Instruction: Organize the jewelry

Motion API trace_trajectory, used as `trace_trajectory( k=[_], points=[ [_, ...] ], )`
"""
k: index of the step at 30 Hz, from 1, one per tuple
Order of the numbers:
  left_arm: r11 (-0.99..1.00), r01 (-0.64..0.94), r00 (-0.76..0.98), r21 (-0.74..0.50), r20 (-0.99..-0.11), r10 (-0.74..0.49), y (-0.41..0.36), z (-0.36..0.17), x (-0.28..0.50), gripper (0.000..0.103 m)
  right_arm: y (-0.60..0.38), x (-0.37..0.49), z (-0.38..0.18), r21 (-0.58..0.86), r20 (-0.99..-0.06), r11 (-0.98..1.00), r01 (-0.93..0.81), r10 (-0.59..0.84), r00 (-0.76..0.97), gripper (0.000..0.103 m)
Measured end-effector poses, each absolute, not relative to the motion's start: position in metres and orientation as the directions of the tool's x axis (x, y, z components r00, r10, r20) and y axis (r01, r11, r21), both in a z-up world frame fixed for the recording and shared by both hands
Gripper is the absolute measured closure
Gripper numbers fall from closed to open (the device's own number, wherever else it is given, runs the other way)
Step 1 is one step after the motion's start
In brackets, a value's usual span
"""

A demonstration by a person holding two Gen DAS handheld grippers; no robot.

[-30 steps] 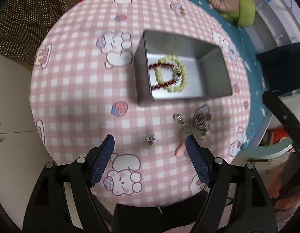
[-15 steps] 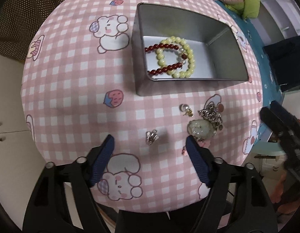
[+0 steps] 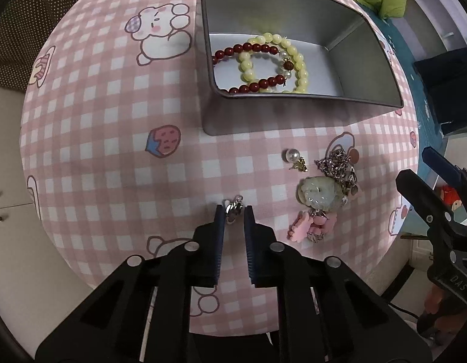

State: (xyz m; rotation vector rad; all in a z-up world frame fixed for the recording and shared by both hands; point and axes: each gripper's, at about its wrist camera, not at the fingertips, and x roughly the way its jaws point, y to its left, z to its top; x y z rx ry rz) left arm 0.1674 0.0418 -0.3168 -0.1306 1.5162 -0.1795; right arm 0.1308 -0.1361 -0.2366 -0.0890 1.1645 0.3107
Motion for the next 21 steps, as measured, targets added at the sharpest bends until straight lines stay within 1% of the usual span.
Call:
trace_trajectory(
  k=[6,11,13,15,16,18,21],
  points=[
    [0.979,0.016,0.055,-0.205,-0.977,-0.205,0.049,-0.314,0.168,0.093,-0.125,0.132,-0.235,0.111,-0.905,0.935,-0.335,0.235,0.355,0.024],
    [0.978,-0.002,0.082,-0.209,-0.975,-0.208,0.055,-0.304,0.17,0.093,-0.109,0.136,-0.238,0.16,-0.886,0.903,-0.399,0.309,0.344,0.025],
    [0.979,-0.008,0.094,-0.205,-0.974,-0.204,0.06,-0.299,0.171,0.093,-0.103,0.138,-0.24,0.17,-0.88,0.889,-0.426,0.331,0.34,0.03],
    [0.979,-0.022,0.108,-0.203,-0.974,-0.199,0.068,-0.295,0.171,0.093,-0.095,0.139,-0.245,0.177,-0.877,0.871,-0.458,0.35,0.328,0.038],
    [0.979,-0.027,0.114,-0.2,-0.974,-0.196,0.07,-0.294,0.171,0.093,-0.092,0.139,-0.247,0.177,-0.879,0.866,-0.467,0.353,0.321,0.041],
    [0.979,-0.037,0.127,-0.199,-0.973,-0.193,0.075,-0.291,0.172,0.093,-0.085,0.142,-0.254,0.182,-0.887,0.856,-0.484,0.356,0.295,0.052],
    [0.978,-0.047,0.142,-0.202,-0.971,-0.193,0.081,-0.286,0.172,0.093,-0.075,0.145,-0.262,0.207,-0.887,0.835,-0.509,0.379,0.262,0.065]
  ],
)
